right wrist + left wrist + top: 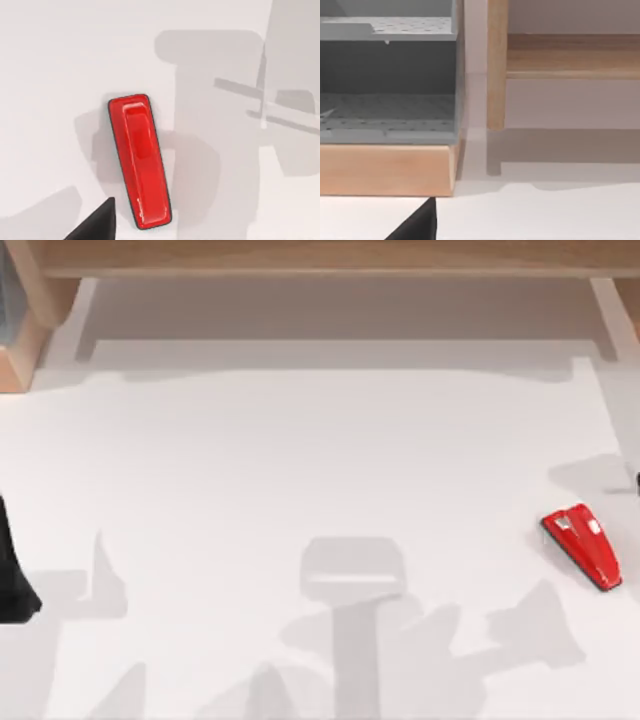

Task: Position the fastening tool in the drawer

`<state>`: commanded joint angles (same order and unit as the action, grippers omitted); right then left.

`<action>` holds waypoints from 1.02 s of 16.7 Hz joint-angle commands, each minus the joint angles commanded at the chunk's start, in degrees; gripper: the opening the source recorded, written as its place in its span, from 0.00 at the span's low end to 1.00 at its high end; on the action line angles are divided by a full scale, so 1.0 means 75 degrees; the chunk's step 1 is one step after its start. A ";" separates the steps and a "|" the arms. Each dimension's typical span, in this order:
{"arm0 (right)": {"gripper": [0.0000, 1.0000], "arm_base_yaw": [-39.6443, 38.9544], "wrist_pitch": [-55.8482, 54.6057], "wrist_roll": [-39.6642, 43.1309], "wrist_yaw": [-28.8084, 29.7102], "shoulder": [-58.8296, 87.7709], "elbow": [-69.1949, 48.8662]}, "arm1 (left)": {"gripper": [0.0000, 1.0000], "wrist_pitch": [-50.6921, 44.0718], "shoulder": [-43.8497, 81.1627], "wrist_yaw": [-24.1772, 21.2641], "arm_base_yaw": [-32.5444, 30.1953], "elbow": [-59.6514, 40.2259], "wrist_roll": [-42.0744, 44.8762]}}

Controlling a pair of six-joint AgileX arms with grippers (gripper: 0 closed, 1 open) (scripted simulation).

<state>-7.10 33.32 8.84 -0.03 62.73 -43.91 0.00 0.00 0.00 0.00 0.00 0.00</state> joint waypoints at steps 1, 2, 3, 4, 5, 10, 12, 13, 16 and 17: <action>1.00 -0.0083 0.0379 0.0103 -0.0001 0.0781 -0.0500 | 1.00 0.0000 0.0000 0.0000 0.0000 0.0000 0.0000; 1.00 -0.0163 0.0748 0.0203 -0.0002 0.1528 -0.0986 | 1.00 0.0000 0.0000 0.0000 0.0000 0.0000 0.0000; 1.00 -0.0240 0.1102 0.0299 -0.0003 0.2233 -0.1454 | 1.00 0.0000 0.0000 0.0000 0.0000 0.0000 0.0000; 1.00 -0.0314 0.1439 0.0391 -0.0003 0.2890 -0.1899 | 1.00 0.0000 0.0000 0.0000 0.0000 0.0000 0.0000; 1.00 -0.0382 0.1753 0.0476 -0.0004 0.3497 -0.2315 | 1.00 0.0000 0.0000 0.0000 0.0000 0.0000 0.0000; 1.00 -0.0643 0.2922 0.0797 -0.0011 0.5619 -0.3860 | 1.00 0.0000 0.0000 0.0000 0.0000 0.0000 0.0000; 1.00 -0.0690 0.3136 0.0855 -0.0011 0.6004 -0.4144 | 1.00 0.0000 0.0000 0.0000 0.0000 0.0000 0.0000; 1.00 -0.0697 0.3176 0.0865 -0.0011 0.6078 -0.4197 | 1.00 0.0000 0.0000 0.0000 0.0000 0.0000 0.0000; 1.00 -0.0697 0.3176 0.0865 -0.0011 0.6078 -0.4197 | 1.00 0.0000 0.0000 0.0000 0.0000 0.0000 0.0000; 1.00 -0.0656 0.3158 0.0858 -0.0009 0.6057 -0.4175 | 1.00 0.0000 0.0000 0.0000 0.0000 0.0000 0.0000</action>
<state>-12.02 57.01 15.27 -0.10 108.16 -75.22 0.00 0.00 0.00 0.00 0.00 0.00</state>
